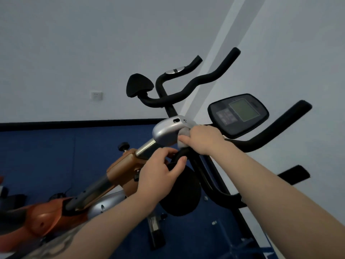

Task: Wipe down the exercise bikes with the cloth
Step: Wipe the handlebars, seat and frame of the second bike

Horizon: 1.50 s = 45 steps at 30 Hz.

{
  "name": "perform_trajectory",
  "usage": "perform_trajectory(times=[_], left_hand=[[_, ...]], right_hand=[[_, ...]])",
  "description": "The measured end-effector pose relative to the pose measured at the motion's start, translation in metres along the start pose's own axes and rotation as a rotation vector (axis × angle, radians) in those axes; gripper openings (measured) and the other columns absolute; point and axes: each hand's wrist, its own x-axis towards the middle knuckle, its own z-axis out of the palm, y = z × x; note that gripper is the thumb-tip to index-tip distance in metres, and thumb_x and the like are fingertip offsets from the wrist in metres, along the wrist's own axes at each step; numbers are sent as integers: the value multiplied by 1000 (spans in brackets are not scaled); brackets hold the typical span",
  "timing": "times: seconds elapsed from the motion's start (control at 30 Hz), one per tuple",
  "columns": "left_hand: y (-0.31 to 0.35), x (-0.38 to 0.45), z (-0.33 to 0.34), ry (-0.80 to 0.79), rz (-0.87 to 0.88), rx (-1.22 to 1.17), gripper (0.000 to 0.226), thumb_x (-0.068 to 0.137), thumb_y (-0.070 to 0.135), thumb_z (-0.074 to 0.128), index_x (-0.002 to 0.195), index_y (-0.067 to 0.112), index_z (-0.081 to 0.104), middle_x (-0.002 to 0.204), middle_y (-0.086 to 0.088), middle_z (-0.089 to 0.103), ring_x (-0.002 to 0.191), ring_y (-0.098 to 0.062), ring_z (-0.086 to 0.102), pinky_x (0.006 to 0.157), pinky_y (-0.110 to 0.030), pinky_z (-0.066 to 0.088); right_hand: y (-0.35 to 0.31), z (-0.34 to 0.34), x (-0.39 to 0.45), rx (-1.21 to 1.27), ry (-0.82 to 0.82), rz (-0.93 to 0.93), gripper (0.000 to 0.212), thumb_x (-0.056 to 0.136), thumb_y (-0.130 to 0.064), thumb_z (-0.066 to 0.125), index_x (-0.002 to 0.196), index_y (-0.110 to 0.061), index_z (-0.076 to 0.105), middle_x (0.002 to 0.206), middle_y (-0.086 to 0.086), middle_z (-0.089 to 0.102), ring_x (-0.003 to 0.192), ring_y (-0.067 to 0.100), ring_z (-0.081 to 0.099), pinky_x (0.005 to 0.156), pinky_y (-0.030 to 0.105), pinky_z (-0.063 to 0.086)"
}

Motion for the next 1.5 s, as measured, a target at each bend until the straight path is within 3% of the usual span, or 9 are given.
perform_trajectory(times=[0.17,0.37,0.53,0.7,0.83,1.0,1.13,1.33,1.5], left_hand=[[1,-1,1,32,-3,14,53,76,75,44,110,38,61,100,21,62,94,7,56,74,-19,48],[2,-2,0,42,10,42,51,76,75,43,108,39,62,98,22,63,93,11,56,71,-17,45],[5,-9,2,114,32,102,41,85,64,47,112,35,60,101,24,60,95,8,55,79,-22,48],[16,-29,8,224,191,206,17,95,33,49,108,31,58,106,17,56,103,-4,48,91,-31,40],[18,-39,12,241,139,176,19,94,24,57,108,36,55,104,21,54,102,2,45,91,-25,38],[12,-40,9,263,82,155,7,95,33,55,102,34,53,96,27,47,98,-1,44,87,-23,35],[8,-40,9,271,106,195,8,94,40,50,102,38,50,97,27,43,98,-1,43,87,-22,33],[8,-37,7,211,99,194,8,97,35,52,101,41,47,99,21,47,94,3,43,84,-21,33],[4,-36,7,162,-5,53,6,96,40,54,98,45,51,97,20,57,94,5,53,85,-31,50]], right_hand=[[14,10,-52,319,289,-60,22,93,-55,50,91,-34,55,83,-12,51,85,18,49,61,27,32],[20,28,-96,347,396,-134,49,93,-38,60,141,-40,47,145,-9,50,138,10,37,107,23,27],[27,48,-123,429,364,-100,48,92,-46,58,139,-42,49,119,-9,67,106,15,61,75,25,42],[34,60,-133,445,180,-22,43,93,-61,43,131,-40,50,98,-8,69,90,15,63,74,36,50],[25,60,-113,323,33,26,45,99,-55,33,115,-19,53,109,6,65,98,27,60,73,37,43],[14,46,-77,457,-130,10,42,105,-34,30,141,-18,42,139,17,48,120,34,50,92,36,42],[18,66,-99,393,-85,16,42,101,-50,32,104,-14,51,112,12,61,94,27,55,72,35,36],[3,47,-77,497,-17,52,42,104,-40,30,129,-16,54,131,13,58,117,32,53,92,37,44],[8,71,-109,358,12,119,36,101,-50,35,105,-15,42,109,13,63,97,32,58,69,36,35]])
